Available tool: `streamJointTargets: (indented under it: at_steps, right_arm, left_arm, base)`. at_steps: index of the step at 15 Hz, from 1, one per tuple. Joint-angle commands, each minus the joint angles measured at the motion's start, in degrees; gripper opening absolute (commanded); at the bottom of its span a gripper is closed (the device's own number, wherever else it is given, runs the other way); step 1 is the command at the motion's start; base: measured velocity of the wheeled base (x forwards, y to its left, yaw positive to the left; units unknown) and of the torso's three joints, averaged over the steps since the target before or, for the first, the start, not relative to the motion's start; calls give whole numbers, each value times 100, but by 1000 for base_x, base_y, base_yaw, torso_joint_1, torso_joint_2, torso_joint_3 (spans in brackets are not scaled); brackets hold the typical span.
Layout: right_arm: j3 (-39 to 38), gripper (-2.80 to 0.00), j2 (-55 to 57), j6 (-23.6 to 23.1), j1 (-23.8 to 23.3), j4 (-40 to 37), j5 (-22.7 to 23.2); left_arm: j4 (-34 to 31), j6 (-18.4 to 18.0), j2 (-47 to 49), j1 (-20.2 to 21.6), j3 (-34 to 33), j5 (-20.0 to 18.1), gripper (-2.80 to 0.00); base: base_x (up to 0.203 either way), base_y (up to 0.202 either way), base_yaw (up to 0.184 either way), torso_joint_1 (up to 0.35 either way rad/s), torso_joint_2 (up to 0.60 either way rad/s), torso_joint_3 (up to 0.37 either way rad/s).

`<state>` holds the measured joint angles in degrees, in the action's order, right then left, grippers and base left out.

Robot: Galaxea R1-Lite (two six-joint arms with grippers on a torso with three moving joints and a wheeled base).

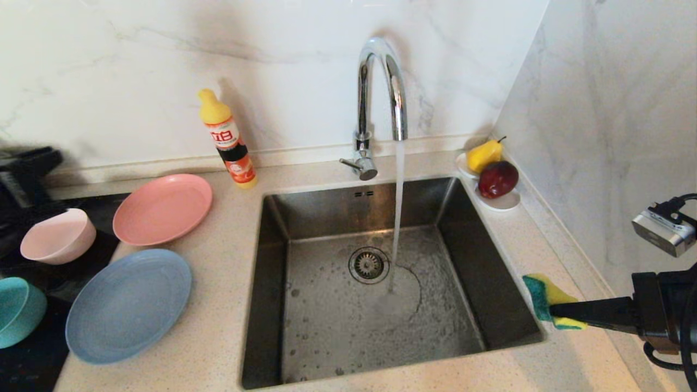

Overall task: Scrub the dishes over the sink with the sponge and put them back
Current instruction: Put down the sponge

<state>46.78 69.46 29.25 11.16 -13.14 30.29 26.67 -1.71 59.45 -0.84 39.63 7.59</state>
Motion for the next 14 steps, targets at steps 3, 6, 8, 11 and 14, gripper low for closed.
streamJointTargets:
  at_steps: [3,6,8,11,14]
  right_arm:
    - [51,-280,-29,29,1,-13,21]
    - [103,-280,-3,37,1,-4,12]
    - [122,-280,-47,1,1,-3,1]
    - [72,-280,-217,-309,-3,-4,-160]
    - [76,-280,-361,-528,-7,-12,-482]
  left_arm:
    - [-1310,64,-3155,-26,-754,208,-280]
    - [-2824,88,-4838,-15,-1450,55,-280]
    - [-3314,39,-5677,6,-2339,-195,-280]
    - [-3360,-8,-5942,26,-3462,-285,-280]
    - [-3246,-307,-5954,30,-3574,-528,-280]
  base:
    - [0,0,0,0,0,0]
    - [0,0,0,0,0,0]
    - [0,0,0,0,0,0]
    - [0,0,0,0,0,0]
    - [0,0,0,0,0,0]
